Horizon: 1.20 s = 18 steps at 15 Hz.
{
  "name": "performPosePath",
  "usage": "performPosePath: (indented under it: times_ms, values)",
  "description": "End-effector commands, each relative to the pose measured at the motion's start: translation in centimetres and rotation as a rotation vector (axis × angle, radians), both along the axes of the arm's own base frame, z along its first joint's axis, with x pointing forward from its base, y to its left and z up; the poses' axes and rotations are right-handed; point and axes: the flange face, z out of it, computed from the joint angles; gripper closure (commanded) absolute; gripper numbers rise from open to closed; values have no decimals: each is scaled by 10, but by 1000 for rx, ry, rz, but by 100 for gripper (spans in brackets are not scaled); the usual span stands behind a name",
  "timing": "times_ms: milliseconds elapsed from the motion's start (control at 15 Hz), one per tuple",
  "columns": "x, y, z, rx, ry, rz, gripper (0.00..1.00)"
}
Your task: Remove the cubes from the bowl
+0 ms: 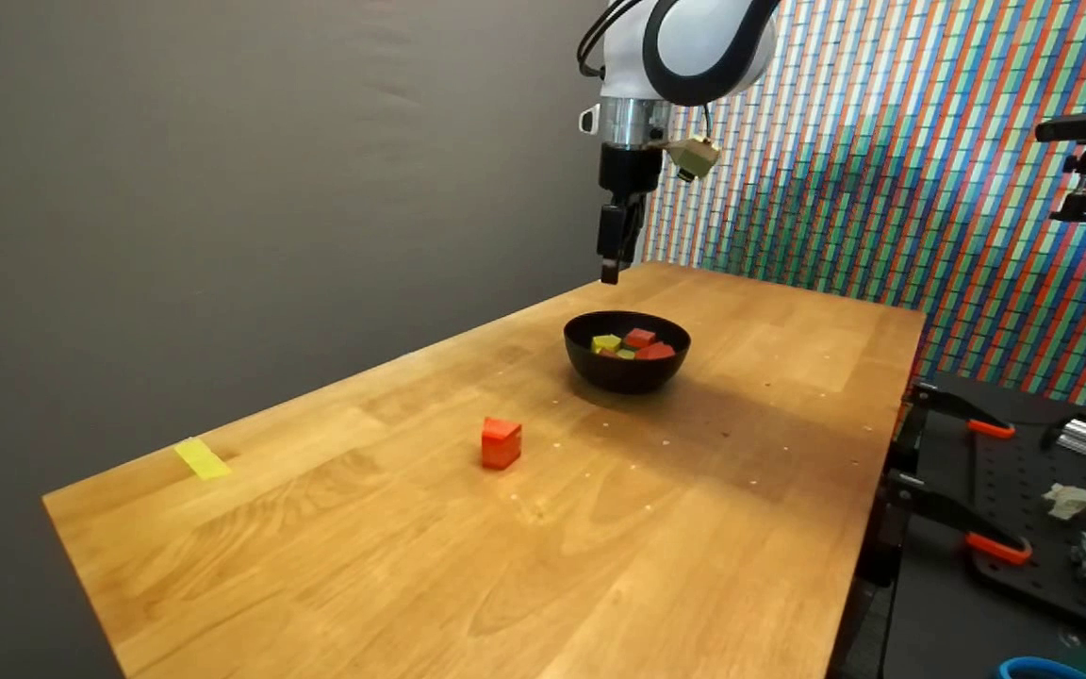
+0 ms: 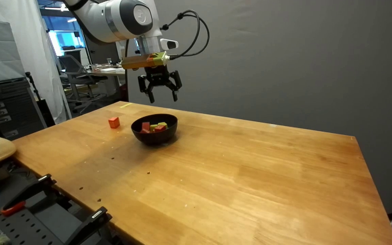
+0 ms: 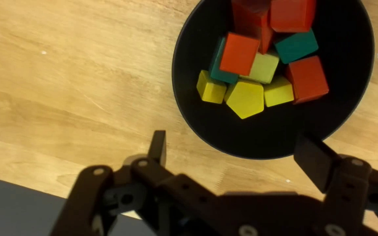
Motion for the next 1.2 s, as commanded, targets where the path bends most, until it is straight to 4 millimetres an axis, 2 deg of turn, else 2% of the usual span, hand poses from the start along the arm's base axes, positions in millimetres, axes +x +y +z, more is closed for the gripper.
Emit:
performPosePath:
  times_ms: [0, 200, 400, 800, 1133]
  values:
    - [0, 2, 0, 1, 1, 3, 0]
    - [9, 3, -15, 48, 16, -33, 0]
    - [20, -3, -40, 80, 56, -77, 0]
    - [36, 2, -82, 134, 107, -135, 0]
    - [29, 1, -97, 118, 162, -163, 0]
